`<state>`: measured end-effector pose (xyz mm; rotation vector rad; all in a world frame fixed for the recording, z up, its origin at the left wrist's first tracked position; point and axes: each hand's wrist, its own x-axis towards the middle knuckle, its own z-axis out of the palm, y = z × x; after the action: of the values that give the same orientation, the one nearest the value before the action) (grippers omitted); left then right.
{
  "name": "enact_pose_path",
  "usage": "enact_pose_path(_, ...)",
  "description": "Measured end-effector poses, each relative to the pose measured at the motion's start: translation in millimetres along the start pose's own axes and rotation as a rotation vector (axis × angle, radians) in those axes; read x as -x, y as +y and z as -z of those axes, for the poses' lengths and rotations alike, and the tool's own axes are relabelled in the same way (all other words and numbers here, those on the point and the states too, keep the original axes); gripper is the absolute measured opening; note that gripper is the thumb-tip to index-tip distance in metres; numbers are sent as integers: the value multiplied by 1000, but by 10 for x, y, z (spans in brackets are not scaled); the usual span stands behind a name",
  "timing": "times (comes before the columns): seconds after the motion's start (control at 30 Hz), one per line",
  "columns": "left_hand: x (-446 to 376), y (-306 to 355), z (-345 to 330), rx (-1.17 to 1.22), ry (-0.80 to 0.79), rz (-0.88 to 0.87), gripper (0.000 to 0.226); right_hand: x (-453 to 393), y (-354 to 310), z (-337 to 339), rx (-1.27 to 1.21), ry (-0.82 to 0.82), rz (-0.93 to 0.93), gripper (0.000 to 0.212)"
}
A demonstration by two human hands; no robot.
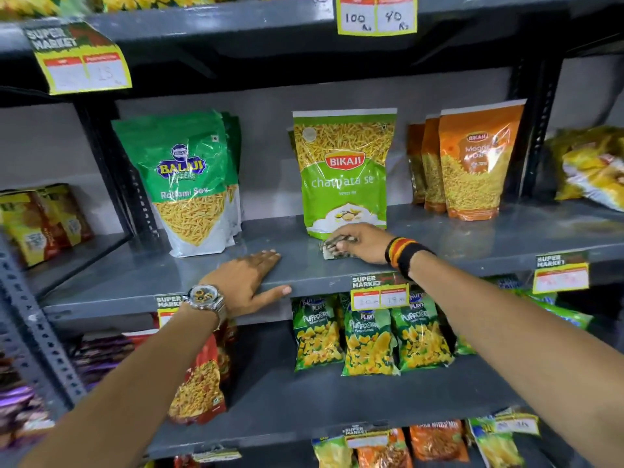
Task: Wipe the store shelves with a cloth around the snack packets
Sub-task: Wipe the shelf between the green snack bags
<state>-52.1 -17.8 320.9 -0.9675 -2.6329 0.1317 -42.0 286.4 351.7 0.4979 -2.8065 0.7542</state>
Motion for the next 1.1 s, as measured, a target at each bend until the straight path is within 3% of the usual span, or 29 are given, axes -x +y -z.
enact_pose_path(0.17,-18,-29,-30,12,18,-11,98,705,-242,247,-93,-207,57,27)
enact_pose_path(0.27,-16,-30,-25,20,30,-22,94,594,-98,483,-153,-49,-23,26)
enact_pose_path(0.4,-6,-25,-27,28,22,-16,103,266,160,318,58,63,-176,25)
enact_pose_path(0.5,-2,-40,-47,35,26,-22,102,270,0,88,130,45,-179,22)
enact_pose_path(0.63,-2,-50,-44,46,39,-34,102,351,-421,150,62,-120,-143,30)
enact_pose_path(0.8,-4,-46,-47,49,40,-36,100,-98,-361,83,100,108,-173,26)
enact_pose_path(0.97,-14,-54,-50,35,28,-43,100,-430,-199,-317,218,164,-225,29)
enact_pose_path(1.03,-10,-52,-45,41,33,-31,100,-430,-254,-285,206,137,-203,30)
enact_pose_path(1.1,0,-48,-35,50,32,-22,101,-300,-310,-175,111,6,-116,29)
